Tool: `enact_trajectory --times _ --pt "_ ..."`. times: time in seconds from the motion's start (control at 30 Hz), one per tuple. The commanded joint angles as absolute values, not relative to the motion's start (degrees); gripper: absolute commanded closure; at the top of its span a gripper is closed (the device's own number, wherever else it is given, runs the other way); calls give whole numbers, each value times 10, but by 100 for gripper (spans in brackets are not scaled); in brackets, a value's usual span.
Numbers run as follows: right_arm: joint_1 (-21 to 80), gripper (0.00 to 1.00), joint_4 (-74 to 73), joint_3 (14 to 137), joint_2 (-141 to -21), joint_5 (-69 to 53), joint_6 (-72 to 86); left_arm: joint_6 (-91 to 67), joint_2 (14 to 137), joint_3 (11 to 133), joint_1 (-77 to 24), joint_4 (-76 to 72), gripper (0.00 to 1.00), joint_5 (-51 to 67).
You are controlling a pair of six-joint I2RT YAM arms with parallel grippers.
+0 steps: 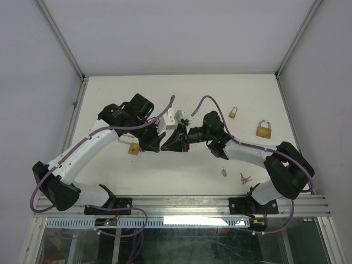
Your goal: Unlock with the key
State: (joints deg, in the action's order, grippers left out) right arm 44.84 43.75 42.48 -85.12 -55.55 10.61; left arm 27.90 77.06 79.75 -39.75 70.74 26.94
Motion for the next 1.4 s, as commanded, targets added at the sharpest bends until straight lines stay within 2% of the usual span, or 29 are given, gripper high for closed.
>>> enact_trajectory --times 0.0,0.03,0.37,0.4,0.47,0.5,0.63,0.73,0.87,1.1,1.23,1.33,1.37 --pt "460 95 408 464 -844 -570 92 288 761 803 -412 678 100 281" --pt "461 100 403 464 -843 -569 88 285 761 803 -413 676 100 282" --pt "458 100 433 452 -828 -567 115 258 748 783 -413 648 100 278" --pt "456 100 441 449 -826 -563 127 253 746 781 -413 643 93 276" --pt "446 100 464 438 -822 -557 152 254 736 776 -412 634 54 273" --pt "439 100 477 432 -819 -553 166 257 725 770 -412 626 48 269" --pt "414 100 528 401 -792 -533 217 281 632 711 -404 553 39 259" --pt "408 100 528 382 -759 -516 227 288 548 653 -398 487 38 273" --pt "407 100 518 363 -710 -493 235 254 475 582 -398 405 44 268" --pt "409 100 507 342 -651 -436 252 227 479 553 -398 313 51 290" --pt "410 100 571 316 -645 -399 293 175 471 521 -398 228 53 291" --pt "411 100 630 296 -652 -357 338 126 460 490 -397 167 50 276" --pt "411 100 655 290 -654 -342 350 110 461 486 -395 157 44 271"
